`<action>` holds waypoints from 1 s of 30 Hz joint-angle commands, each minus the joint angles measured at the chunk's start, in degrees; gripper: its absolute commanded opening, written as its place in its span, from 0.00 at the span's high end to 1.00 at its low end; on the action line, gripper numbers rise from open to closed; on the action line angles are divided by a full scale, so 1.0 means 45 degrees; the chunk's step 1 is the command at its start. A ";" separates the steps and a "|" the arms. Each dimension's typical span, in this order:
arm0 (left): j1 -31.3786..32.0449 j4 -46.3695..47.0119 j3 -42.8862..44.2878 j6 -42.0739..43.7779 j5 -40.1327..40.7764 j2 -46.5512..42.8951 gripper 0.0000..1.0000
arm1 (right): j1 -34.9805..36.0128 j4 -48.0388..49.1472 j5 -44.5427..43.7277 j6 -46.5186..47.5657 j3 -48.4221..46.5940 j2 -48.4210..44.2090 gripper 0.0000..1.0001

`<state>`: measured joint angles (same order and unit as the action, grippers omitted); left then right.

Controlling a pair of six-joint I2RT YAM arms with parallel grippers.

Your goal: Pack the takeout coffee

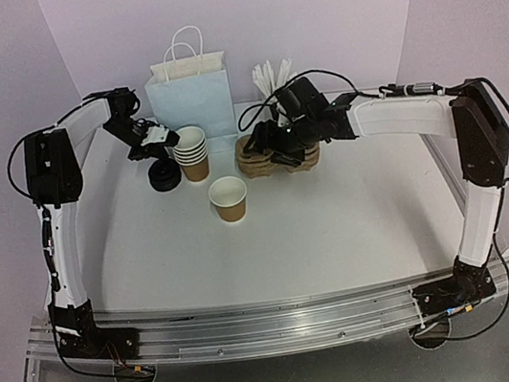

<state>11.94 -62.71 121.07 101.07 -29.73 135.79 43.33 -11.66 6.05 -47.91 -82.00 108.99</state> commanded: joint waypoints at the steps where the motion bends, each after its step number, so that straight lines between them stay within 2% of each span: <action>1: 0.0016 -0.0478 0.0431 0.0026 0.0167 0.0065 1.00 | 0.0065 0.0033 0.0124 -0.0054 -0.0234 0.0096 0.27; 12: -0.0136 -0.0737 0.1161 -0.1379 -0.0497 -0.0376 1.00 | 0.0059 0.0033 0.0236 -0.0056 -0.0441 0.0074 0.26; 30: -0.0564 -0.1880 0.1805 -0.2331 -0.0823 -0.1100 1.00 | 0.0060 0.0033 0.0306 -0.0263 -0.0605 -0.0139 0.27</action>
<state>9.97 -69.09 127.39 93.20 -31.48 135.73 43.35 -11.68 6.78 -48.64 -82.30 108.99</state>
